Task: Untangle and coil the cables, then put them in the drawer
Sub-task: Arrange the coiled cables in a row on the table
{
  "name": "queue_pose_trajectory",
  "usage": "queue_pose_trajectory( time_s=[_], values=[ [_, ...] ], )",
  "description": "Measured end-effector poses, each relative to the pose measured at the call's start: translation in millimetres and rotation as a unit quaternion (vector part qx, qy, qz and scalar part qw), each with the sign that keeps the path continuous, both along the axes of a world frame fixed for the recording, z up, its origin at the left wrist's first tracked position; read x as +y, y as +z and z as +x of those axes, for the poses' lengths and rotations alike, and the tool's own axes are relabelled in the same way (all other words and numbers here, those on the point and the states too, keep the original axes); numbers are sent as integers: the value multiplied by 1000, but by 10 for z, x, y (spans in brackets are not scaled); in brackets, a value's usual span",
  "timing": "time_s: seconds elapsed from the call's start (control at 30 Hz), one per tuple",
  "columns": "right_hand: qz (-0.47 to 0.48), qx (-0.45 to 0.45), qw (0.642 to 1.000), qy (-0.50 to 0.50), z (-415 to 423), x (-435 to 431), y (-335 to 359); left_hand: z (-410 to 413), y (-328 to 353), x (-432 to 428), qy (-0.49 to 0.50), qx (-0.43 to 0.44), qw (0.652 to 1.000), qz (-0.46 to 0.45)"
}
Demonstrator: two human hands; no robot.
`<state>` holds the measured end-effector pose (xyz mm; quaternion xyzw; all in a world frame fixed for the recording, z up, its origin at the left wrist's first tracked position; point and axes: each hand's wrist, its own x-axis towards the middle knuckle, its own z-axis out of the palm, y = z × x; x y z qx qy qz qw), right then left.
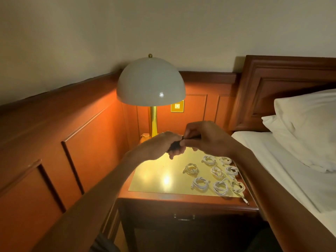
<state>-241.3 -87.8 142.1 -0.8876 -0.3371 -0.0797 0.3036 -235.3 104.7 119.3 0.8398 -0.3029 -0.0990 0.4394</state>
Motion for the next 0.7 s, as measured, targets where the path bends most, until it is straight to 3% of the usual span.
queue_pose_trajectory(
  time_s=[0.07,0.3,0.43,0.6,0.7],
  values=[
    [24,48,998,26,-6,-18,25,25,39,93,-67,79,994,-27],
    [73,117,987,77,4,-33,-63,-17,34,197,-150,244,957,-40],
    [45,77,990,107,32,-34,-58,-30,-7,273,-165,231,957,-52],
    [177,130,970,105,14,25,-235,-60,-25,340,-164,242,947,-133],
    [221,162,955,113,1,64,-369,-52,-36,351,-155,240,953,-98]
  ],
)
